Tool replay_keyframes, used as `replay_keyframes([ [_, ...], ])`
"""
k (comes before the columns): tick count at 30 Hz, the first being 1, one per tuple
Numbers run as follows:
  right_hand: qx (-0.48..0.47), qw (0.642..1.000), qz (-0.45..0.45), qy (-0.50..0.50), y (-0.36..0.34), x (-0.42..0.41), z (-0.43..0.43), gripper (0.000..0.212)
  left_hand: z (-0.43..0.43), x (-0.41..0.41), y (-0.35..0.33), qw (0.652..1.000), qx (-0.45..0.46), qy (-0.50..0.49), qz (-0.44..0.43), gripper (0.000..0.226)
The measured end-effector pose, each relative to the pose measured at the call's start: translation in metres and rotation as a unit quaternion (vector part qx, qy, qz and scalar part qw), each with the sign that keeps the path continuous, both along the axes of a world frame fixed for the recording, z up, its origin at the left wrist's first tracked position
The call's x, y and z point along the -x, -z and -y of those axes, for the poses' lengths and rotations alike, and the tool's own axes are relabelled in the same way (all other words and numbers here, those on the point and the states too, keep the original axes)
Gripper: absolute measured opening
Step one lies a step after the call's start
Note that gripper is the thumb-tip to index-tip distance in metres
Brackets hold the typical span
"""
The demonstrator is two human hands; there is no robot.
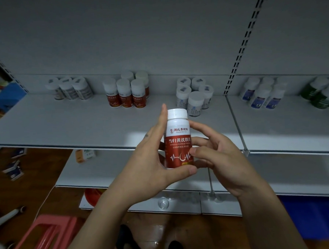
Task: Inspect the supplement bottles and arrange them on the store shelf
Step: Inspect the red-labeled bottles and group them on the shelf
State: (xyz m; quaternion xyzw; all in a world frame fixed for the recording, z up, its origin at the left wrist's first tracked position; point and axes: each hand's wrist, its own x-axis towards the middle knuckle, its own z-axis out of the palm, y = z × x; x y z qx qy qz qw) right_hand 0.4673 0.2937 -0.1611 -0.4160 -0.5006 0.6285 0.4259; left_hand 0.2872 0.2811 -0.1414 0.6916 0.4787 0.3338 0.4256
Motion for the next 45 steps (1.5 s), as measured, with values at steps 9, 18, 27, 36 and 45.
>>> replay_keyframes([
  [9,0.006,0.999,-0.034,0.023,0.0,-0.005,0.0,0.062,0.003,-0.004,0.002,0.999,-0.035,0.011,-0.011,0.119],
  [18,0.008,0.999,-0.038,0.026,-0.003,-0.008,0.004,0.063,0.003,-0.007,0.004,0.999,-0.044,0.006,-0.025,0.123],
  [27,0.011,0.999,-0.044,0.021,-0.003,-0.007,0.003,0.062,0.004,-0.005,0.003,0.998,-0.053,-0.004,-0.026,0.125],
  [36,0.006,0.999,-0.05,0.014,-0.002,-0.004,0.0,0.057,0.003,-0.001,0.003,0.994,-0.076,-0.001,-0.073,0.12],
  [45,-0.005,0.999,-0.036,0.019,-0.001,0.004,0.0,0.036,0.002,-0.004,0.011,0.996,-0.06,-0.039,-0.049,0.109],
])
